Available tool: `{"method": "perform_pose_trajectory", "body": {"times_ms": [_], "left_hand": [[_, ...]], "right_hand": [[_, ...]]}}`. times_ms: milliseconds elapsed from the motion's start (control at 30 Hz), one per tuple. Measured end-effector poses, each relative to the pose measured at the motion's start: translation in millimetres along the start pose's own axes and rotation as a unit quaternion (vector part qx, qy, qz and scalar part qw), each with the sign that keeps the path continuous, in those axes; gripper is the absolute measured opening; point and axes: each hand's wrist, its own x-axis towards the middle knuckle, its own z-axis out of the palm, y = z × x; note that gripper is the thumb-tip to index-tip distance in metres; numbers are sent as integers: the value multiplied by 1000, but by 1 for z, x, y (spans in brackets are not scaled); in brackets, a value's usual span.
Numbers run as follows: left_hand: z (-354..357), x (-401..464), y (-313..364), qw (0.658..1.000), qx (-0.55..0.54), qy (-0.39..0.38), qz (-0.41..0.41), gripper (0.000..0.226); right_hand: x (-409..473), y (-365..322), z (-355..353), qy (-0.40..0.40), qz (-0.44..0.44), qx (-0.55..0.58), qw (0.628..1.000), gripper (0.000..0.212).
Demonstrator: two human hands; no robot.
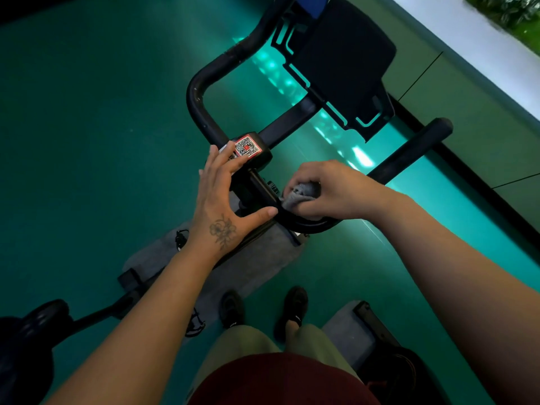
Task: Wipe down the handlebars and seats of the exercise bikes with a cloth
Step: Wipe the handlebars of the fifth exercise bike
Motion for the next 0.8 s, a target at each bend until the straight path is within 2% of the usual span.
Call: {"method": "perform_pose_trajectory", "body": {"times_ms": [133, 233, 400, 500, 667, 800], "left_hand": [[7, 0, 2, 1000, 12, 11, -10, 99], [7, 1, 1, 1000, 7, 13, -5, 100], [7, -1, 2, 1000, -6, 10, -8, 101], [8, -1, 3, 1000, -3, 8, -12, 101], [12, -2, 10, 1000, 7, 19, -17, 99], [17, -5, 20, 999, 26, 35, -8, 93]], "right_hand": [[-10, 4, -20, -56, 24, -14, 998, 29], [-5, 3, -12, -34, 19, -12, 999, 28], [-1, 4, 4, 25, 37, 57, 997, 29], [-7, 7, 2, 10, 35, 69, 997, 29], [-15, 7, -15, -52, 23, -3, 998, 29], [-25, 14, -43, -56, 41, -85, 994, 32]]}}
